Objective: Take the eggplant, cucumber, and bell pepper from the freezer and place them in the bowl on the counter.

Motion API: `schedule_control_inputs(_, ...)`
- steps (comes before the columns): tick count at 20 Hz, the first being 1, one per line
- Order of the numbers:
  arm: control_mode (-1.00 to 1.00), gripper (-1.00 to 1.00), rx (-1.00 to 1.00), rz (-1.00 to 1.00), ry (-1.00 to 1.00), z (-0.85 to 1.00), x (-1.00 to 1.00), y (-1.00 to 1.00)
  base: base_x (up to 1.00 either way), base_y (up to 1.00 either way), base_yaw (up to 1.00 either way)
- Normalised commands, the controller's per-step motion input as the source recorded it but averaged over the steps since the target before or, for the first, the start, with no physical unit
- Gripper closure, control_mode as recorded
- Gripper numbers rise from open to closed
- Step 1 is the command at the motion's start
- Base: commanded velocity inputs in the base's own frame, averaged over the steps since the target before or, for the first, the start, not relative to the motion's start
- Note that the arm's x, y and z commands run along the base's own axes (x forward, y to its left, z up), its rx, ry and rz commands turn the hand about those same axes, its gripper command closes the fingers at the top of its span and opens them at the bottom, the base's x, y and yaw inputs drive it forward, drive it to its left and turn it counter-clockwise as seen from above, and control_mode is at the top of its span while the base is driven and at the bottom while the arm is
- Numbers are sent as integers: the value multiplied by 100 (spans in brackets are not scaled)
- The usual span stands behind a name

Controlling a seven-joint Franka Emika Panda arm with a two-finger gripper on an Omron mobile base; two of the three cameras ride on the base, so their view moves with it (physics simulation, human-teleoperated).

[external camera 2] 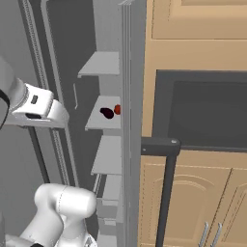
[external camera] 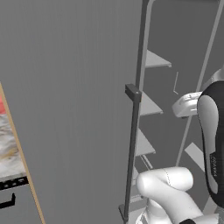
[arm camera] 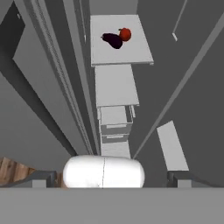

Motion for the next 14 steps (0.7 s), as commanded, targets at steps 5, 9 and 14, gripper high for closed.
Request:
schedule_control_inputs(5, -100, -100, 0, 10, 0, -35, 36, -12, 0, 0, 0)
schedule_control_inputs(9, -100, -100, 0, 8, 0, -47, 32, -2, 0, 0, 0)
schedule_control_inputs(14, -100, -100, 1, 7, 0, -39, 30, 0, 0, 0, 0)
